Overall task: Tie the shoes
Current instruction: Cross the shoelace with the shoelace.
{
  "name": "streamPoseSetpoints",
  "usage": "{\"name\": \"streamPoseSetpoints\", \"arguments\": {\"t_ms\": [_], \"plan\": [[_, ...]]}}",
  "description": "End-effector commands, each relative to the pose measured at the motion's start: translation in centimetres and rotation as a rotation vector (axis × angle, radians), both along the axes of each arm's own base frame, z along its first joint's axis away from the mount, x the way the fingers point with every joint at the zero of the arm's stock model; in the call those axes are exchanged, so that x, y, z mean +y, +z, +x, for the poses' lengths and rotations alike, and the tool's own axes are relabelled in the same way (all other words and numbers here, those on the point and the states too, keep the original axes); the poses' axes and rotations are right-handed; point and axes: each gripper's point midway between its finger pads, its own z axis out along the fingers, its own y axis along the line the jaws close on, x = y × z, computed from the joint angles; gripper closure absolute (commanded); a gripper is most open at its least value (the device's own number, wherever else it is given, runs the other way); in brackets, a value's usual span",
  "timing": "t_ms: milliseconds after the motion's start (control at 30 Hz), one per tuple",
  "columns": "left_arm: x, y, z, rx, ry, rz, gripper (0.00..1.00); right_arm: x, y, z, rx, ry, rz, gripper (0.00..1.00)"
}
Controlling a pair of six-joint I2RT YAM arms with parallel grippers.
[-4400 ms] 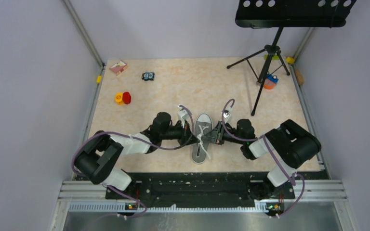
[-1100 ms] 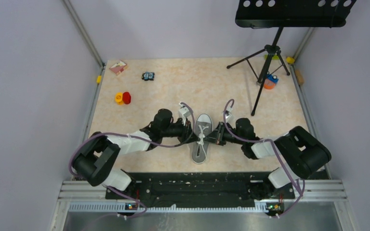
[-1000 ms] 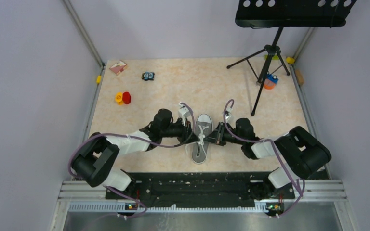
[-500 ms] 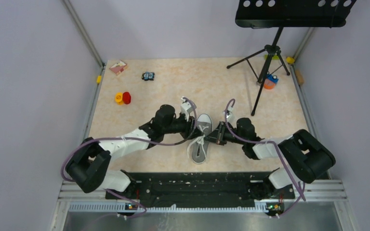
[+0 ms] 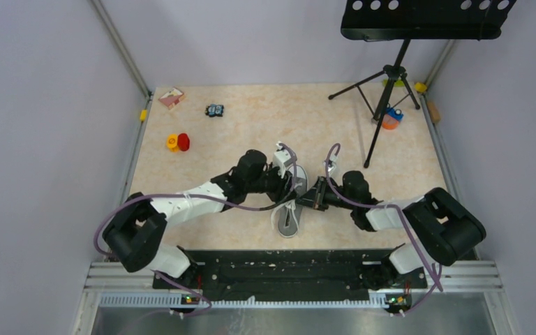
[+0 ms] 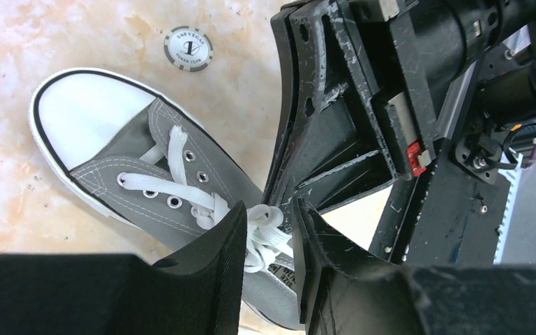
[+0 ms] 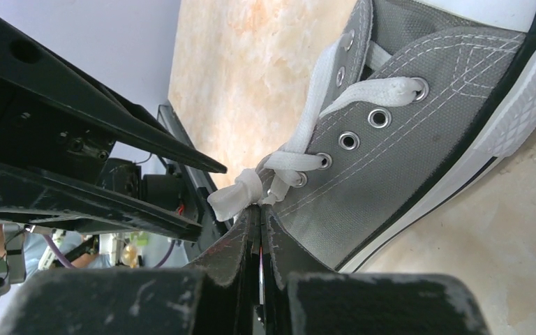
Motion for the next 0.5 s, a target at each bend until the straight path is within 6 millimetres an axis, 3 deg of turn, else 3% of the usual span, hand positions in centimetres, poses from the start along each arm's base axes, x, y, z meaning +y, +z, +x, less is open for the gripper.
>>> {"name": "streamPoseSetpoints", "arguments": {"t_ms": [0, 300, 467], "plan": [[-0.84, 0.65, 0.53, -0.028, -0.026, 0.008, 0.67, 0.90, 1.80, 0.76, -0.067, 0.020, 0.029, 1.00], [-1.22, 0.35, 0.59, -0.018, -0.030, 0.006, 0.70, 0.99, 1.94, 0.80, -0.069, 0.021, 0.032, 1.00], [-1.36, 0.39, 0.64, -0.013, -0.034, 0.007, 0.82, 1.00, 1.85, 0.75, -0.067, 0.021, 0.031, 1.00]]}}
